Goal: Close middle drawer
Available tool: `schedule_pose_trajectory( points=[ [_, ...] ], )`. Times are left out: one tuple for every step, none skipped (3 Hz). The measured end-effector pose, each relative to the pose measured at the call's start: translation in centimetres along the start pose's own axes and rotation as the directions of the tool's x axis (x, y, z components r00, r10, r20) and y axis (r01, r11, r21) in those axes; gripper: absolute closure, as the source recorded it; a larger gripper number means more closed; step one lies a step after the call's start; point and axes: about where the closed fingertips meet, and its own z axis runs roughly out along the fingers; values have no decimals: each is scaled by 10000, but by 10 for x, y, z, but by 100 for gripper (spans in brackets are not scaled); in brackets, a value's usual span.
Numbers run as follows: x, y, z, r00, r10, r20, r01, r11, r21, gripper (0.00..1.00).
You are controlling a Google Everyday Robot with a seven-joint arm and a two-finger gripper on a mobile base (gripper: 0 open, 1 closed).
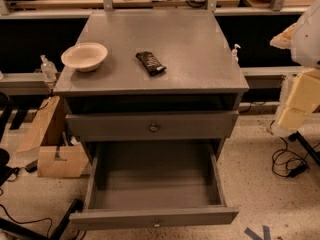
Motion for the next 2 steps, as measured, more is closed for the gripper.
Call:
schedule_pose_trajectory(
  points=[
    [0,0,-1,10000,-6,76,5,10000,76,0],
    [6,6,12,9986,-251,471,235,9991,340,0]
  ],
)
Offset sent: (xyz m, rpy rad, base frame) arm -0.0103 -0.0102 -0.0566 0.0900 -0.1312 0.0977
